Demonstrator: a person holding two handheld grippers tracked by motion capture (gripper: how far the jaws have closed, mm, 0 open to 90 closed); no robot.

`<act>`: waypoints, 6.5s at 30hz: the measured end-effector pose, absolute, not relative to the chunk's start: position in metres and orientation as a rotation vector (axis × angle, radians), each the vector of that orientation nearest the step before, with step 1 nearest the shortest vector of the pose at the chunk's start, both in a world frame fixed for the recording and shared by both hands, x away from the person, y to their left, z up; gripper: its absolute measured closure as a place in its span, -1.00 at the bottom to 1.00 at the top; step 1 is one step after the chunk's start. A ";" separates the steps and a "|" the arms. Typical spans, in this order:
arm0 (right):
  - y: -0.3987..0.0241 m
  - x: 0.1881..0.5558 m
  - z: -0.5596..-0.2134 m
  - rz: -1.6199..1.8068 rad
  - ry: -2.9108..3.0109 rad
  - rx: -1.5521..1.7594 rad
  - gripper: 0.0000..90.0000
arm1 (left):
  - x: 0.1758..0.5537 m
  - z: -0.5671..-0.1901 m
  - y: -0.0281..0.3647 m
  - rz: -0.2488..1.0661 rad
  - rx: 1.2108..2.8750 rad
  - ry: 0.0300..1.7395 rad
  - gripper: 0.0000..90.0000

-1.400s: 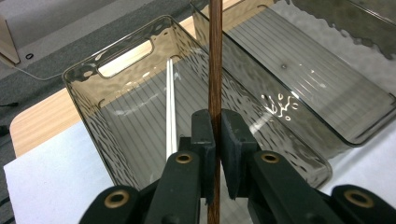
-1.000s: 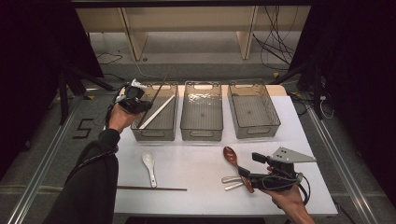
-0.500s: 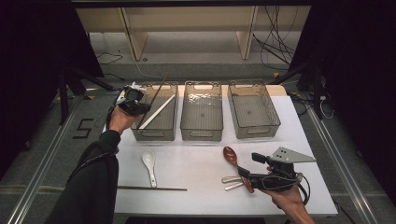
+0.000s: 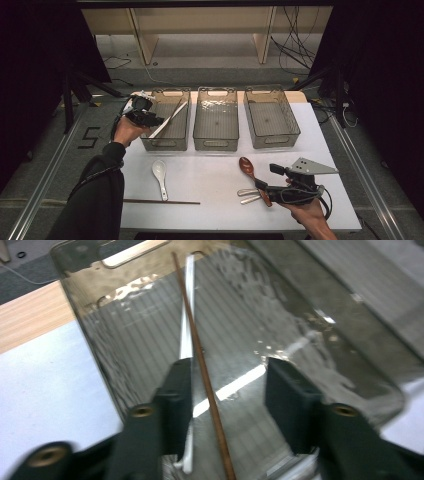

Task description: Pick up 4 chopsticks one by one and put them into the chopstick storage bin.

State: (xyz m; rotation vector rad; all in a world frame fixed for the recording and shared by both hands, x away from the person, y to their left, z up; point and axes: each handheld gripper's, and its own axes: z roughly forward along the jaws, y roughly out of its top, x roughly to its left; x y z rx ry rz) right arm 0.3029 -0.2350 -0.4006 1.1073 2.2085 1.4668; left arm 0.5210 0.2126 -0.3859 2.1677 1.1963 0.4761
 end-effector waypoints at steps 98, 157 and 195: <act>-0.233 0.301 -0.399 1.459 2.211 1.091 -0.44 | 0.347 -0.451 0.190 0.097 2.857 0.603 0.10; -0.232 0.301 -0.400 1.452 2.222 1.082 -0.43 | 0.344 -0.432 0.185 0.086 2.711 0.436 0.87; -0.232 0.302 -0.401 1.443 2.225 1.086 -0.43 | 0.368 -0.416 0.213 0.226 2.371 0.884 0.87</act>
